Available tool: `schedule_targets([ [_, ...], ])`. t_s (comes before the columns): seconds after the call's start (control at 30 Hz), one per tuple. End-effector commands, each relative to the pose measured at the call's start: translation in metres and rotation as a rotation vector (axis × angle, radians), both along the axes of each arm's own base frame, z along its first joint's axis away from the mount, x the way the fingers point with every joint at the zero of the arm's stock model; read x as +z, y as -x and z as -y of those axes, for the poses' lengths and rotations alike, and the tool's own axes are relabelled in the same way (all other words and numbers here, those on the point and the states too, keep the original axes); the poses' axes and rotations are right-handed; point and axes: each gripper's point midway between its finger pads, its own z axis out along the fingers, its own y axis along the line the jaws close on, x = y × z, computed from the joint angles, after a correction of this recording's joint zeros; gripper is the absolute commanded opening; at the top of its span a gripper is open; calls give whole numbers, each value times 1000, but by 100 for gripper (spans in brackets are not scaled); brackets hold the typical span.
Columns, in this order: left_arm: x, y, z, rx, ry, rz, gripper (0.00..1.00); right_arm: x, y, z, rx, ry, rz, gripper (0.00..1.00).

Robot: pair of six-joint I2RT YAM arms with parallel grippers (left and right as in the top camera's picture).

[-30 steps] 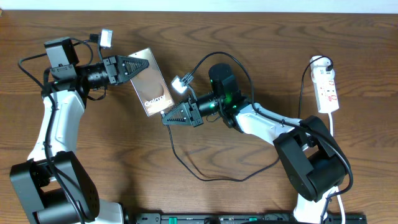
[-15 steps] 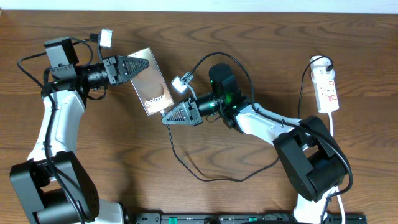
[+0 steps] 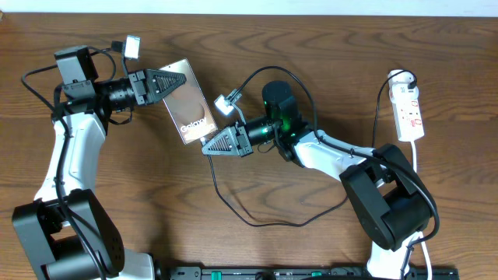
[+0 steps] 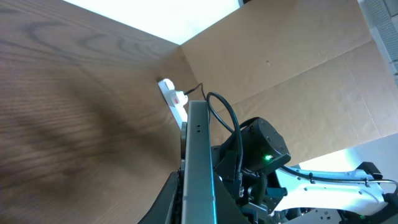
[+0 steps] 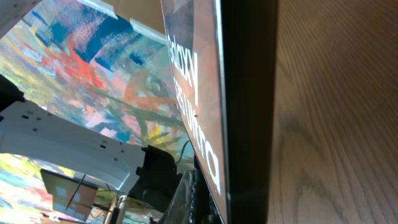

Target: Plug charger to phone and switch on socket

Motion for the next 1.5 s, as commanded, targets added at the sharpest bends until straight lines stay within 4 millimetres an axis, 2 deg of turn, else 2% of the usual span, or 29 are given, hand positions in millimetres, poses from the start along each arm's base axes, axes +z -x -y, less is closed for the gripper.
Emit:
schedule_targets([
  [0.0,19,14,11,-77,46,31,7,9,-18,-5,-81,-10,36,1],
  [0.2,19,14,11,-77,46,30,8,9,-18,-5,-83,-6,21,1],
  [0.47,19,14,11,-77,46,31,8,19,-19,-6,-88,-32,20,1],
  [1.47,19,14,11,-77,46,32,7,24,-23,-7,-111,-27,-35,1],
])
